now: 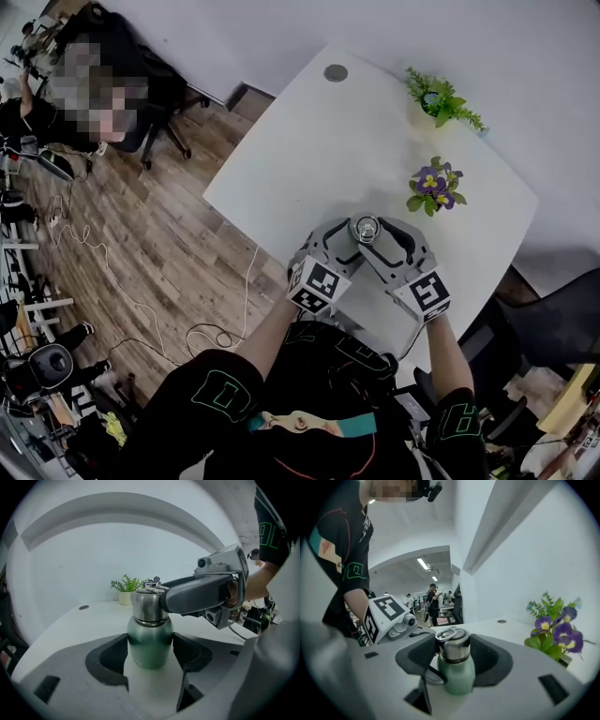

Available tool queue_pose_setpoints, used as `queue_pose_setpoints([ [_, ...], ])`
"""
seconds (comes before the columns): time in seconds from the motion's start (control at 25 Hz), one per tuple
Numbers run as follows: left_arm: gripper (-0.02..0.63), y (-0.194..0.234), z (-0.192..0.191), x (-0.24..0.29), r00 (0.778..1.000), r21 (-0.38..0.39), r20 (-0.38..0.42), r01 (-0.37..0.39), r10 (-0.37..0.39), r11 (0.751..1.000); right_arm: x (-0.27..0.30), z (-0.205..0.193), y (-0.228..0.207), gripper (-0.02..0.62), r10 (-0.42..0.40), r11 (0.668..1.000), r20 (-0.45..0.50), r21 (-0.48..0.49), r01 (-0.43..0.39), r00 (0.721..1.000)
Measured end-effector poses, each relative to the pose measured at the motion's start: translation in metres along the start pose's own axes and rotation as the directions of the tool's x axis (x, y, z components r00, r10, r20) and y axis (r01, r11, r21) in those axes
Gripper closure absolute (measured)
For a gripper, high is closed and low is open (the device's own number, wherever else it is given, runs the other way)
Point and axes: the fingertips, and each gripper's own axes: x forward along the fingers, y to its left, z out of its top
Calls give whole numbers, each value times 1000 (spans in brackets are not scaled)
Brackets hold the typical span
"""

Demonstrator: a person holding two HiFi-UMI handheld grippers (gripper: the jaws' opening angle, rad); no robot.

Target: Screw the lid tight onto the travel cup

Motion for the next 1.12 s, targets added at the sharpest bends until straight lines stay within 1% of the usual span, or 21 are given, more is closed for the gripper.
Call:
queue_pose_setpoints([
  [0.12, 293, 1, -1, 3, 1000, -2, -1, -7, 7, 1000, -1, -8, -4, 362, -125, 992, 17, 11, 125, 992],
  [0.28, 293, -1, -3, 3, 1000, -3, -2, -11, 11, 1000, -2, -4, -1, 362, -278, 960, 40, 30, 277, 960],
  [0.36, 293, -1, -3, 2, 1000, -7, -1, -14, 14, 1000, -1, -4, 1, 362, -321, 947, 43, 40, 319, 946],
  [0.4, 293, 0, -3, 2, 1000, -14, 0, -15, 15, 1000, 0, -3, 2, 362, -324, 946, 38, 35, 323, 945],
  [0.48, 293, 2, -4, -1, 1000, -36, 7, -16, 17, 999, 3, -1, 5, 360, -299, 954, 21, 7, 299, 954],
  [0.56, 295, 2, -4, -2, 1000, -47, 9, -18, 18, 999, 5, 0, 7, 359, -261, 965, 11, 0, 261, 965],
  [0.72, 295, 0, -4, 2, 1000, -20, -5, -15, 15, 1000, 1, -2, 1, 357, -217, 976, 5, 10, 217, 976],
  [0.76, 296, -1, -4, 3, 1000, -12, -8, -13, 13, 1000, -1, -3, 0, 357, -205, 979, -4, 2, 205, 979],
  [0.84, 296, -1, -4, 3, 1000, -6, -9, -10, 10, 1000, -1, -5, 1, 356, -174, 984, -36, -50, 172, 984],
  [0.96, 296, 0, -5, 2, 1000, -11, -6, -4, 4, 1000, 0, -4, 3, 353, -102, 988, -64, -124, 93, 993],
  [1.12, 296, 1, -6, 2, 1000, -11, -2, 3, -3, 1000, -2, 3, 3, 336, 30, 987, -76, -155, -42, 997],
])
